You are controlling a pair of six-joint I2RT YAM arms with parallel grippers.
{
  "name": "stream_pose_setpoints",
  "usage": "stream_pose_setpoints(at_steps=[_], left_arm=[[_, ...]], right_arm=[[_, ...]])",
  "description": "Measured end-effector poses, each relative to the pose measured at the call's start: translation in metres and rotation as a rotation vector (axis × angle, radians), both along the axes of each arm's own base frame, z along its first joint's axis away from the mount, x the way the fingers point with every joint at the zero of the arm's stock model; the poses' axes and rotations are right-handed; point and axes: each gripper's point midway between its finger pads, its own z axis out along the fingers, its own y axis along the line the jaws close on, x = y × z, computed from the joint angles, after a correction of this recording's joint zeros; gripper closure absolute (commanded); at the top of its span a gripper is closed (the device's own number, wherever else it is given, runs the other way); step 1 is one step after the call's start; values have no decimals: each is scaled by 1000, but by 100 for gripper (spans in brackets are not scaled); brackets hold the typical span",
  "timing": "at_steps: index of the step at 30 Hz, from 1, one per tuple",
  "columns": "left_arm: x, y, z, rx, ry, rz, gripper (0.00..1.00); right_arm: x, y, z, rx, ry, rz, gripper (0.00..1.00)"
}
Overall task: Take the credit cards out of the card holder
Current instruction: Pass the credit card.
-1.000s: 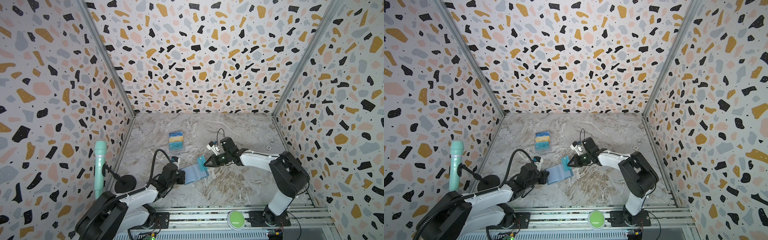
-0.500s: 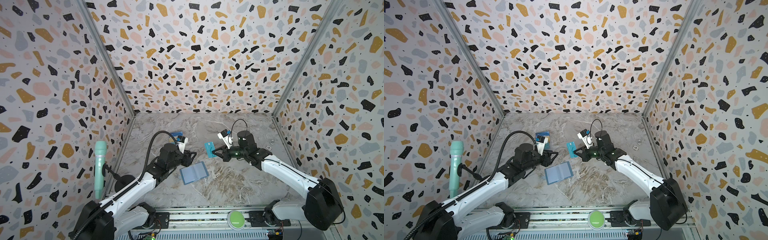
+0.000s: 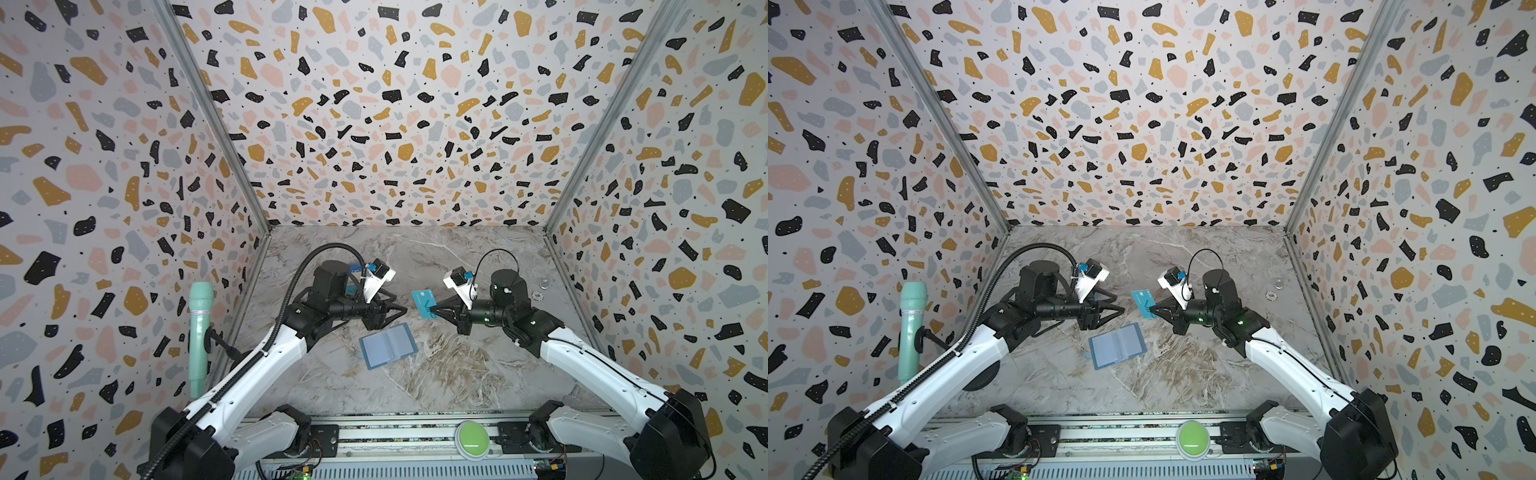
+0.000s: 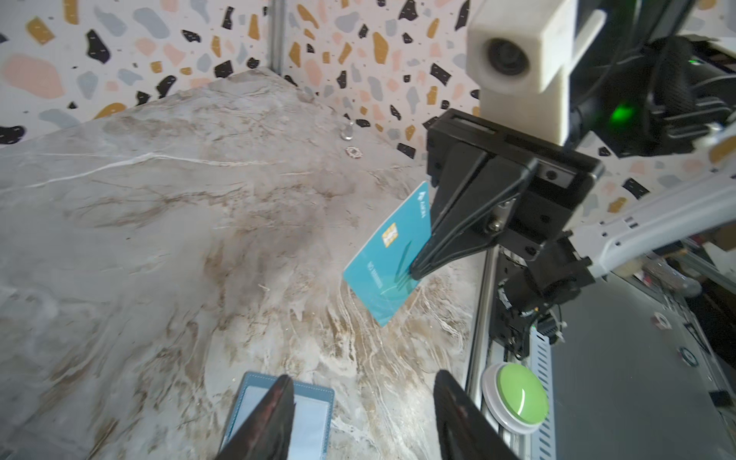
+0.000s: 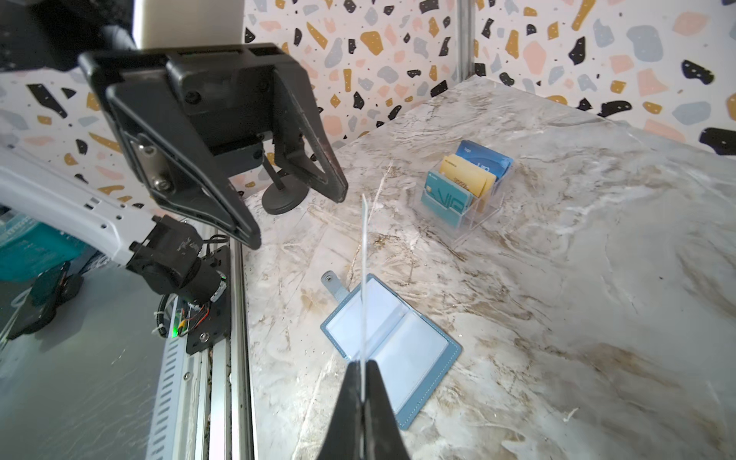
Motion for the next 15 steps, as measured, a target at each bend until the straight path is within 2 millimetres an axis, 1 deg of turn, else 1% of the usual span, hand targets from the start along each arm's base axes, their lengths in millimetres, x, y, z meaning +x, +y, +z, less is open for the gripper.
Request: stream_pose_setpoints(at_steps=[4, 9, 12, 15], left_arm=[[-9, -5, 2, 12, -12, -97, 44], [-17, -8, 4, 1, -18, -157, 48], [-22, -10, 8, -26, -19, -193, 54], [-28, -12, 11, -51, -16, -227, 59]], right_arm=[[-15, 4, -4, 6, 5, 100, 100], [-32, 11, -14, 9, 51, 222, 100], [-41, 16, -19, 1, 71, 271, 100], [-47, 21, -18, -1, 72, 309, 100]])
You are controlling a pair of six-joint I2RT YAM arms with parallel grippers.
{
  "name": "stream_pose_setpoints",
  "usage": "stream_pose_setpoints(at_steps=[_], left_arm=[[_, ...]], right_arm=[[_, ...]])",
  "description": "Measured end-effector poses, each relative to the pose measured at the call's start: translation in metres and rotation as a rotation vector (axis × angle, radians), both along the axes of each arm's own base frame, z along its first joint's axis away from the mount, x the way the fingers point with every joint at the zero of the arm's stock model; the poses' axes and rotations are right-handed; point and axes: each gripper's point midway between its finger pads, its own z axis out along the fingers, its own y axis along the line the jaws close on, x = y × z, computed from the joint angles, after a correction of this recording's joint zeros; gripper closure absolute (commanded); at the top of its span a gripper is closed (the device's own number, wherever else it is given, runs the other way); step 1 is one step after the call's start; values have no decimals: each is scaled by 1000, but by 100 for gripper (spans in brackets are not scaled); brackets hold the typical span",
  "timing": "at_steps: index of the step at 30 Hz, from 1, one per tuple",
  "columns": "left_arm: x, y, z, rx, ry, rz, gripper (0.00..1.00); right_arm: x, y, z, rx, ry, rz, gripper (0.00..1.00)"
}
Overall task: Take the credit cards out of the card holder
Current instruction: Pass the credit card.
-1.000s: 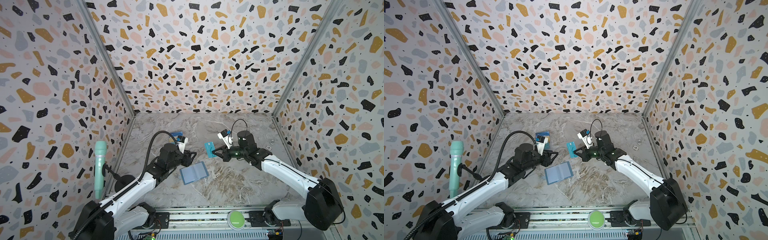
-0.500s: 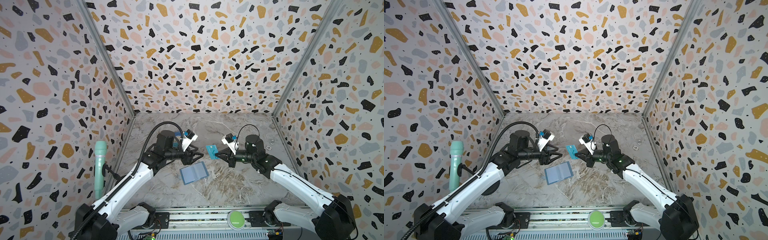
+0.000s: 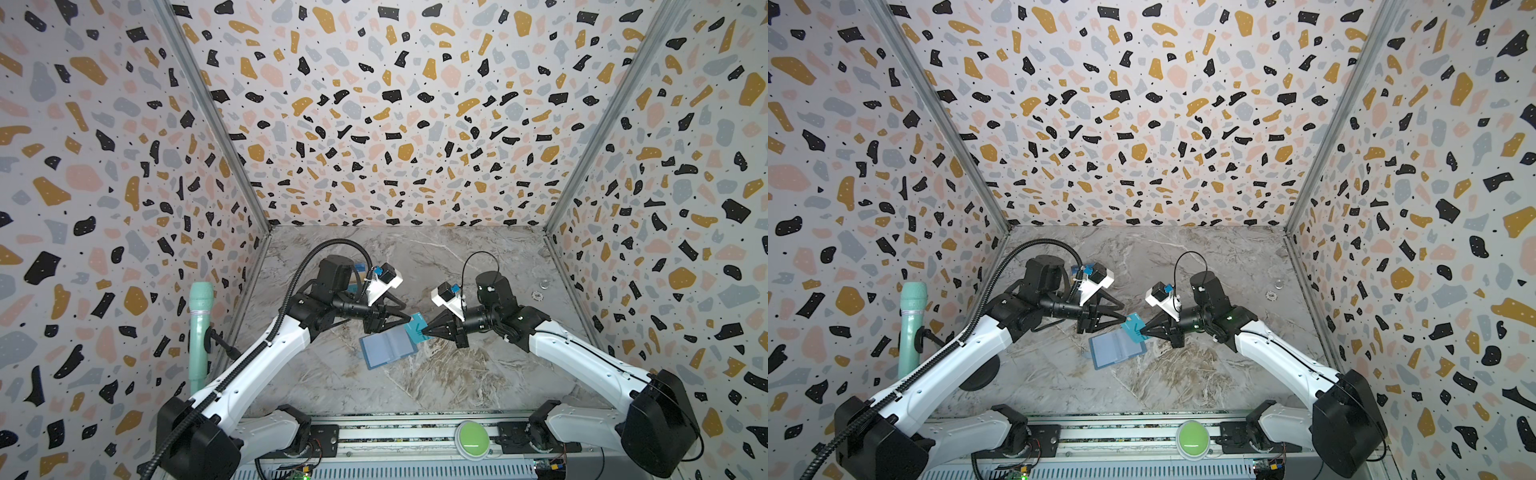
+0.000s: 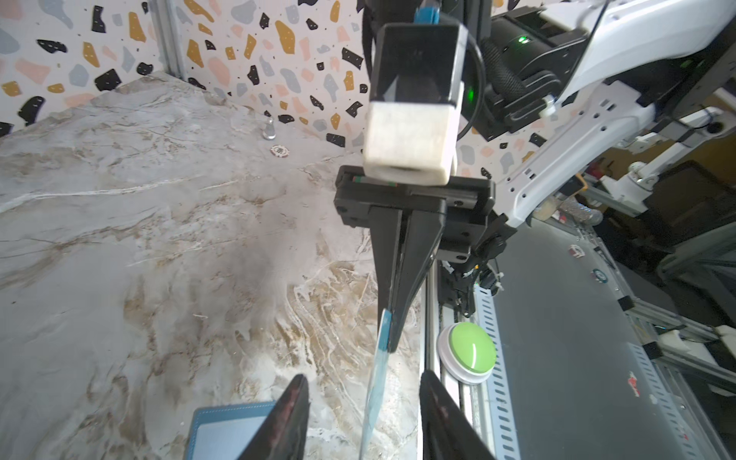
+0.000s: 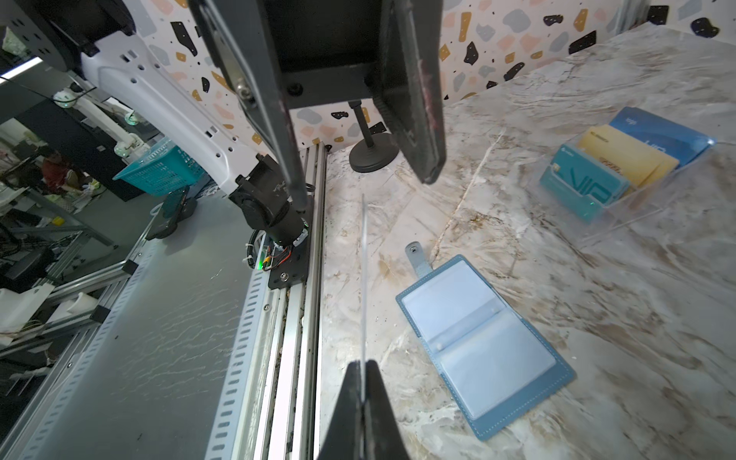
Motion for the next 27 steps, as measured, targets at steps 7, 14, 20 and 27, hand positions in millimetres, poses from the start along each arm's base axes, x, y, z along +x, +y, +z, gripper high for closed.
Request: stream_pose_setpoints(at_steps=[7, 14, 20, 27], left_arm=[[-8, 0, -4, -12, 18, -37, 62], [-11, 1, -10, -3, 32, -48, 75], [-12, 1, -10, 0, 37, -48, 75], [-15, 3, -15, 16, 38, -57, 83]], right_arm=[[-2, 9, 14, 21, -35, 52, 100], [0, 12, 13, 9, -33, 65, 100], [1, 16, 5, -30, -14, 85, 100], [3, 17, 10, -56, -39, 89, 100]])
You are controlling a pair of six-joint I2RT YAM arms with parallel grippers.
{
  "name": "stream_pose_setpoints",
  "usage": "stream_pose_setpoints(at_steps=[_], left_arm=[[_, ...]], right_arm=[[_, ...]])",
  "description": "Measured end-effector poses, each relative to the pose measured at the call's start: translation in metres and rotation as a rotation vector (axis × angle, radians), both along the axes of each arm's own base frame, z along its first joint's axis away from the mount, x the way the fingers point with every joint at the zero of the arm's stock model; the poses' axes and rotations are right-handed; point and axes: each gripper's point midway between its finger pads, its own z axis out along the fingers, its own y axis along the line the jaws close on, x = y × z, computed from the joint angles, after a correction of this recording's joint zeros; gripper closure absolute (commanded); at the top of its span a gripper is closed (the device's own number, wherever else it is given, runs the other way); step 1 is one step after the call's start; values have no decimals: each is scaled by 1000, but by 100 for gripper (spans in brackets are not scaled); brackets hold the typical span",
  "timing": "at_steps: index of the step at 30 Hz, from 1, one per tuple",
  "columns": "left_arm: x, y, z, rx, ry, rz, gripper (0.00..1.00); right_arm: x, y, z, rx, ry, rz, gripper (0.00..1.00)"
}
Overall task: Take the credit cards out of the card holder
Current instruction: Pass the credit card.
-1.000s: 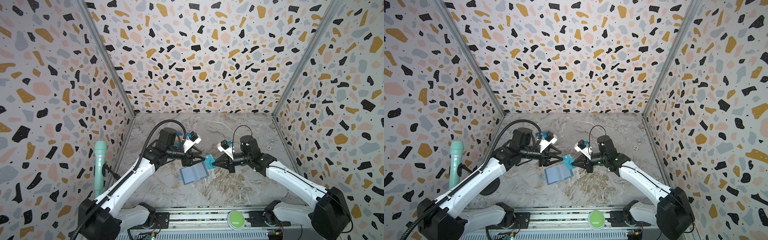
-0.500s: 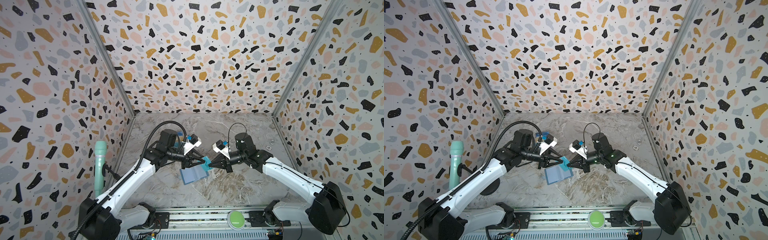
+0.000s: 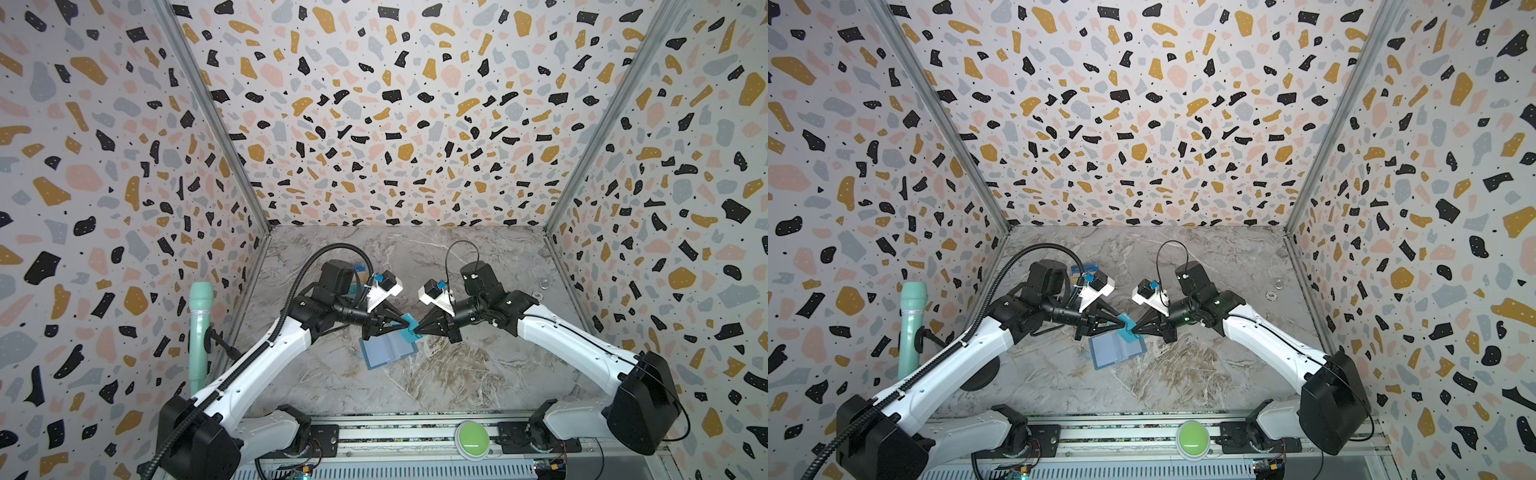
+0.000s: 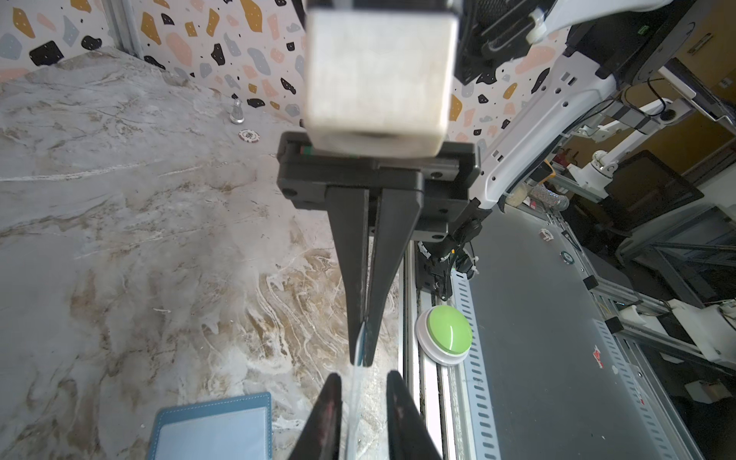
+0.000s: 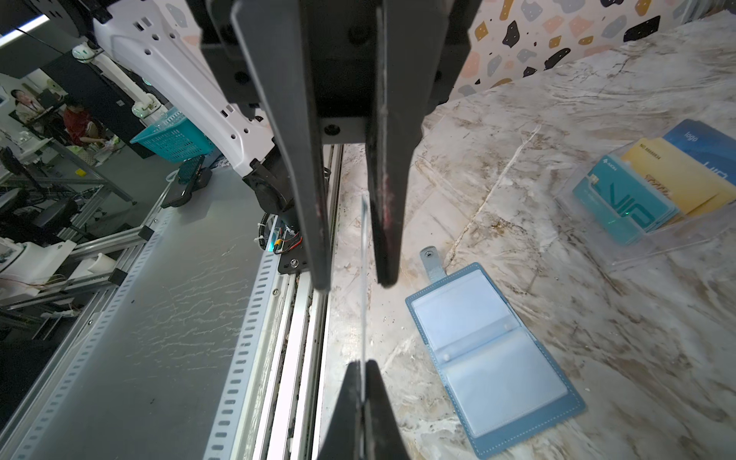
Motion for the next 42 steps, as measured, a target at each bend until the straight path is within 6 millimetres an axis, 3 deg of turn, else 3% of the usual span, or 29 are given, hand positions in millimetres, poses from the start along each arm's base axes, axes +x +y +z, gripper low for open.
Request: stream_pose_setpoints(at_steps=[8, 14, 17, 24, 30, 32, 35, 42], left_arm=[[0, 2, -7, 26, 8, 4, 99], [0, 2, -8, 29, 18, 6, 100], [3, 0, -5, 16, 19, 15, 100], [30, -7, 11, -77, 28, 145, 100], [47, -4, 41, -265, 34, 293, 100], [48, -1, 53, -340, 39, 325, 100], [48, 3, 64, -422, 52, 351, 100], [46, 11, 79, -545, 82, 385, 100]], right_arm=[[0, -1, -2, -23, -3, 1, 100], [6, -2, -7, -52, -5, -33, 43], [14, -6, -7, -36, -11, -85, 33], [22, -37, -9, 138, 24, -267, 30], [23, -39, -9, 298, 94, -335, 30], [28, -37, 1, 362, 100, -345, 34], [37, -33, 18, 456, 112, -346, 47], [38, -20, 48, 594, 117, -277, 49]])
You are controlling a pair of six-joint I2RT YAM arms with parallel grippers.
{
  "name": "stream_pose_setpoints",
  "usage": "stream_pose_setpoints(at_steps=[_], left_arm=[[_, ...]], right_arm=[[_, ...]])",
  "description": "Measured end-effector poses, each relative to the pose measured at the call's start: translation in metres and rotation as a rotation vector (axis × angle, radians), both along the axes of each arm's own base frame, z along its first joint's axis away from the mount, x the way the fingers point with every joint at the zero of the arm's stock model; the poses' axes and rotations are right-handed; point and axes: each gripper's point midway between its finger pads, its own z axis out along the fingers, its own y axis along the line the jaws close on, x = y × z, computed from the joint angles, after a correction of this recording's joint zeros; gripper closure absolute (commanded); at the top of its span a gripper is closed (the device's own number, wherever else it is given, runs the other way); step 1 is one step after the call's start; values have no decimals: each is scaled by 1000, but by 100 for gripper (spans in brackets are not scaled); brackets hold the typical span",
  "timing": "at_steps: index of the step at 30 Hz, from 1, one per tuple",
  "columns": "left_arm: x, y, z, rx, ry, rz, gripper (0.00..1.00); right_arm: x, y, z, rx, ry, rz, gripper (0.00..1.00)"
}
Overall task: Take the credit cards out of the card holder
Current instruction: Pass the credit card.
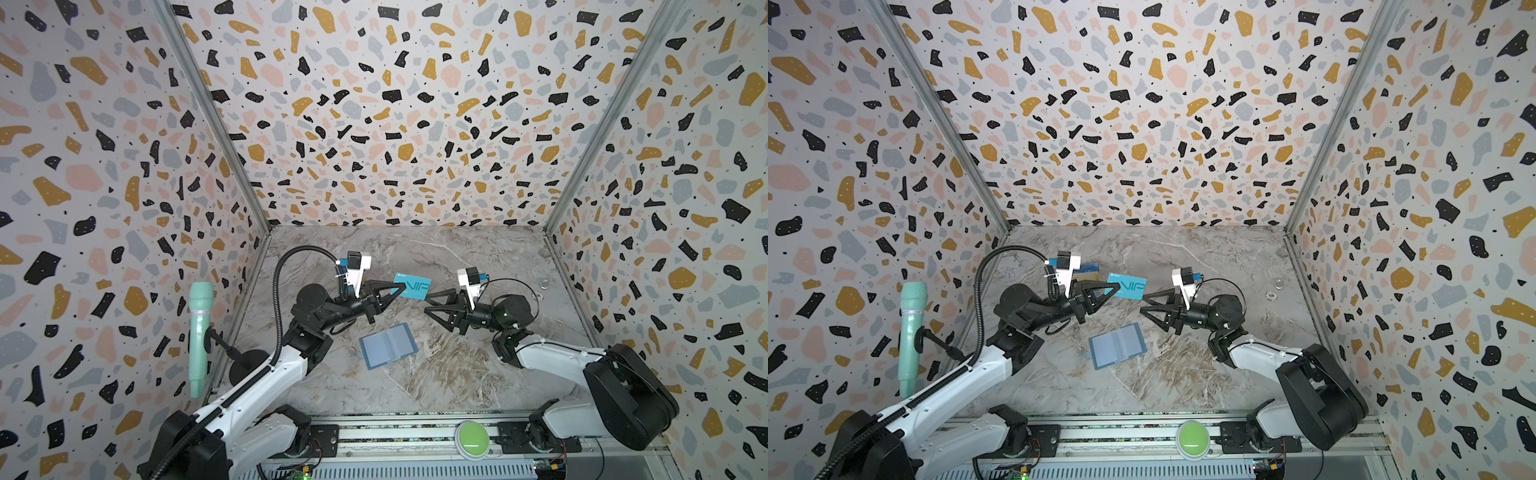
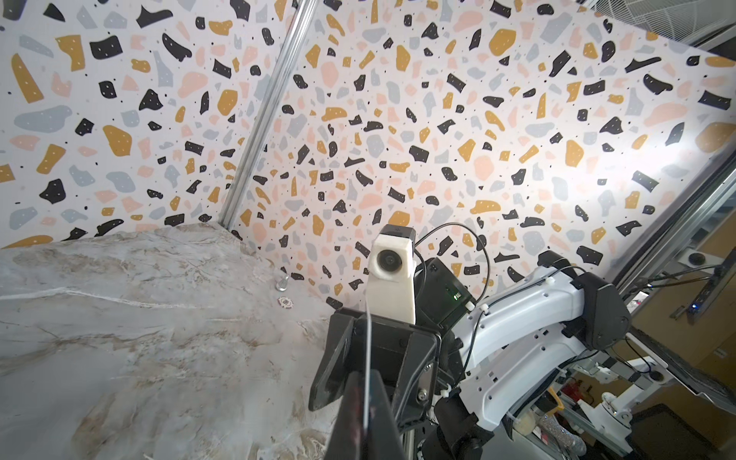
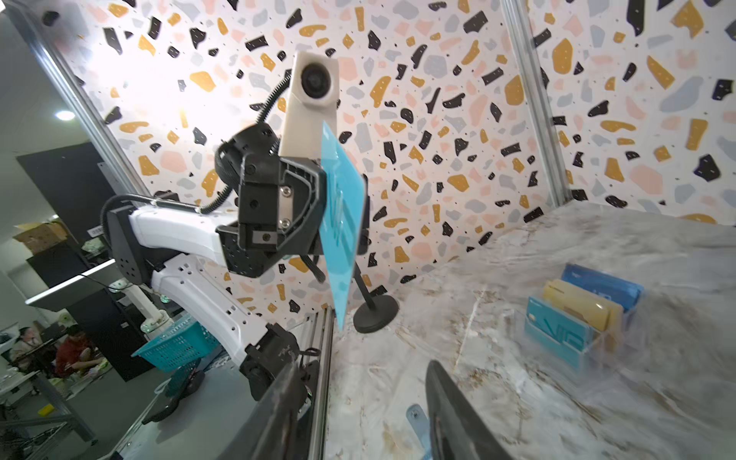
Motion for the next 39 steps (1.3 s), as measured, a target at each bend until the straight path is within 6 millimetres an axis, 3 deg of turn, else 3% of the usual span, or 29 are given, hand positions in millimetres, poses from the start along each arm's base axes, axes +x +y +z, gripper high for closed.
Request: stream_pose_setpoints(at_steps=[11, 18, 21, 24, 26, 31, 35, 39], left_arm=[[-5, 8, 5, -103, 10, 6, 100], [-8, 10, 9, -134, 1, 6, 100], [-8, 11, 10, -138, -2, 10, 100], [-8, 11, 9, -137, -2, 14, 83], [-8, 11, 7, -129, -5, 14, 64], [-2, 6, -9, -33, 11, 25, 45], [4, 2, -12, 97, -29, 47, 38], [9, 1, -8, 237, -105, 65, 38]], right_arm=[[-5, 12, 42, 116, -80, 50, 70], [-1, 18, 46, 136, -61, 57, 95], [1, 18, 46, 137, -42, 56, 100], [1, 18, 45, 132, -36, 53, 100], [1, 18, 45, 121, -31, 51, 100], [3, 9, 50, 81, -32, 21, 100], [4, -7, 53, -1, -58, -42, 100], [5, -16, 57, -135, -104, -96, 100]])
